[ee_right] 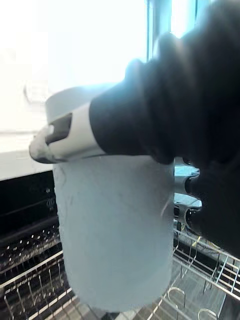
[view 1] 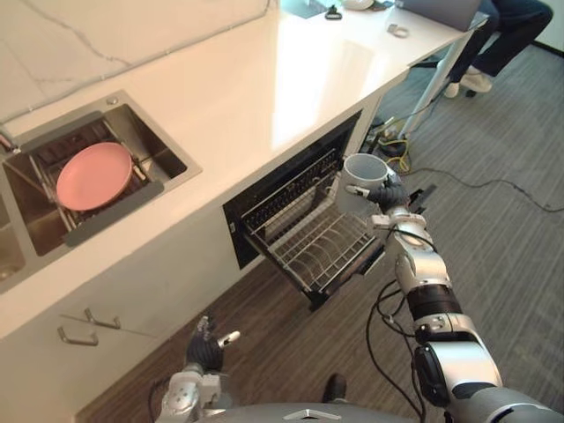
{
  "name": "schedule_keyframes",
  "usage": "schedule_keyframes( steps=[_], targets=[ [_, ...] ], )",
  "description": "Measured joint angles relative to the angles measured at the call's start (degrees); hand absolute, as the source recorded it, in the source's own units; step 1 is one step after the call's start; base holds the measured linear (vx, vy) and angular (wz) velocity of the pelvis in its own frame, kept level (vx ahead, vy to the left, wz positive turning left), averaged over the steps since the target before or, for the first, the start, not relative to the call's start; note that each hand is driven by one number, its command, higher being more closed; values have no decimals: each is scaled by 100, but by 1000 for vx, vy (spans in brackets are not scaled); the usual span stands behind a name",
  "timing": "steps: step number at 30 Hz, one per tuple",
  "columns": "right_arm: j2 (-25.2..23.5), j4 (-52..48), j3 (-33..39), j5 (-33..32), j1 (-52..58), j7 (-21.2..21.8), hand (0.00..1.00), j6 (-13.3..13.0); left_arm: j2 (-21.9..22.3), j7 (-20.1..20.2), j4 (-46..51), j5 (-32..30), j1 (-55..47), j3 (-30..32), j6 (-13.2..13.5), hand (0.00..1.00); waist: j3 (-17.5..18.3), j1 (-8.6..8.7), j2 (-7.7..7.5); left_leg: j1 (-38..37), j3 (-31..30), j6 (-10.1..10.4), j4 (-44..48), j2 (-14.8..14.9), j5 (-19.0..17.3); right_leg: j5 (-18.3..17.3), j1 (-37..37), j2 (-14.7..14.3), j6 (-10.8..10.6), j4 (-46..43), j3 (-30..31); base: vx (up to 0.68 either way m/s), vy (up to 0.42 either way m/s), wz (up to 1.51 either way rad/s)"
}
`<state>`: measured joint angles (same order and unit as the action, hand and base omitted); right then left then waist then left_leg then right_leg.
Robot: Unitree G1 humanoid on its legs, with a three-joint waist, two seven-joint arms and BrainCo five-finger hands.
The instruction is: Walk over to the sink, pick up the cup, carry it to the dishwasher, place the cup inside the dishwasher, then close the dishwasher door
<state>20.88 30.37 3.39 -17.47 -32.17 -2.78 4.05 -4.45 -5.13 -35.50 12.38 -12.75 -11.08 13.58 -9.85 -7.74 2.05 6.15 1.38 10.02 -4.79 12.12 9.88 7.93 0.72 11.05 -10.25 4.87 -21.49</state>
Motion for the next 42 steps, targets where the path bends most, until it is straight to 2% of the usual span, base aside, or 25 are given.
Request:
schedule_keyframes(
  steps=[3, 10, 14, 19, 22, 24, 28, 34, 35, 37, 42],
  targets=[
    [64, 285, -8, 188, -138, 42, 100, 156, 19, -109, -144, 183, 36, 220, -84, 0, -120, -8, 29, 89, -116, -15, 1, -53, 45, 12, -7, 41, -14, -1, -112, -25, 10, 18],
    [347, 1038, -111, 218, -743, 151, 100, 319, 62, -229, -442, 377, 285, 646, -346, 0, -615, -70, 121, 309, -287, -54, 16, -184, 157, 92, -96, 149, -62, -15, -260, -29, 21, 14],
    [565, 1221, -386, 356, -1109, 286, 100, 449, 68, -276, -413, 351, 435, 647, -316, 0, -909, -134, 182, 462, -338, -75, 26, -265, 219, 135, -206, 213, -87, -19, -296, -36, 28, 9],
    [690, 1712, -553, 390, -1572, 395, 100, 705, 103, -879, -260, 148, 521, 627, -143, 0, -1242, -153, 254, 639, -463, -125, 27, -386, 275, 180, -305, 311, -123, -22, -388, -26, 22, 11],
    [708, 2035, -701, 435, -1704, 440, 100, 770, 109, -982, -172, 204, 522, 564, -144, 0, -1259, -215, 274, 875, -513, -149, 28, -435, 316, 202, -492, 351, -143, -23, -436, -26, 32, 11],
    [729, 2152, -768, 443, -1795, 502, 100, 822, 109, -1031, -130, 204, 547, 477, -144, 0, -1344, -228, 345, 922, -581, -168, 28, -479, 333, 210, -508, 382, -155, -23, -444, -15, 21, 12],
    [724, 2306, -819, 781, -1928, 525, 100, 880, 132, -1097, -51, 214, 633, 236, -149, 0, -1455, -384, 508, 1023, -598, -200, 29, -564, 363, 228, -591, 478, -190, -26, -452, -12, 10, 6],
    [698, 2522, -1004, 887, -2229, 503, 100, 995, 131, -1195, 47, 302, 640, 111, -145, 0, -1497, -442, 557, 1114, -606, -204, 28, -618, 370, 220, -682, 517, -210, -30, -462, -1, 0, 1],
    [698, 2523, -1004, 886, -2229, 507, 0, 996, 129, -1196, 58, 324, 640, 66, -139, 0, -1507, -441, 578, 1122, -613, -204, 27, -642, 370, 197, -706, 546, -230, -82, -464, -5, 2, 6],
    [700, 2548, -1004, 878, -2230, 521, 0, 997, 101, -1200, 68, 332, 641, -52, -114, 0, -1534, -430, 628, 1131, -622, -206, 27, -662, 371, 149, -744, 597, -255, -182, -472, -14, -6, 5],
    [688, 2745, -1000, 626, -2289, 467, 0, 1001, 100, -1194, 75, 388, 640, -69, -110, 0, -1536, -431, 637, 1227, -632, -231, 27, -731, 391, 129, -858, 683, -277, -263, -481, -6, -12, 3]
  ],
)
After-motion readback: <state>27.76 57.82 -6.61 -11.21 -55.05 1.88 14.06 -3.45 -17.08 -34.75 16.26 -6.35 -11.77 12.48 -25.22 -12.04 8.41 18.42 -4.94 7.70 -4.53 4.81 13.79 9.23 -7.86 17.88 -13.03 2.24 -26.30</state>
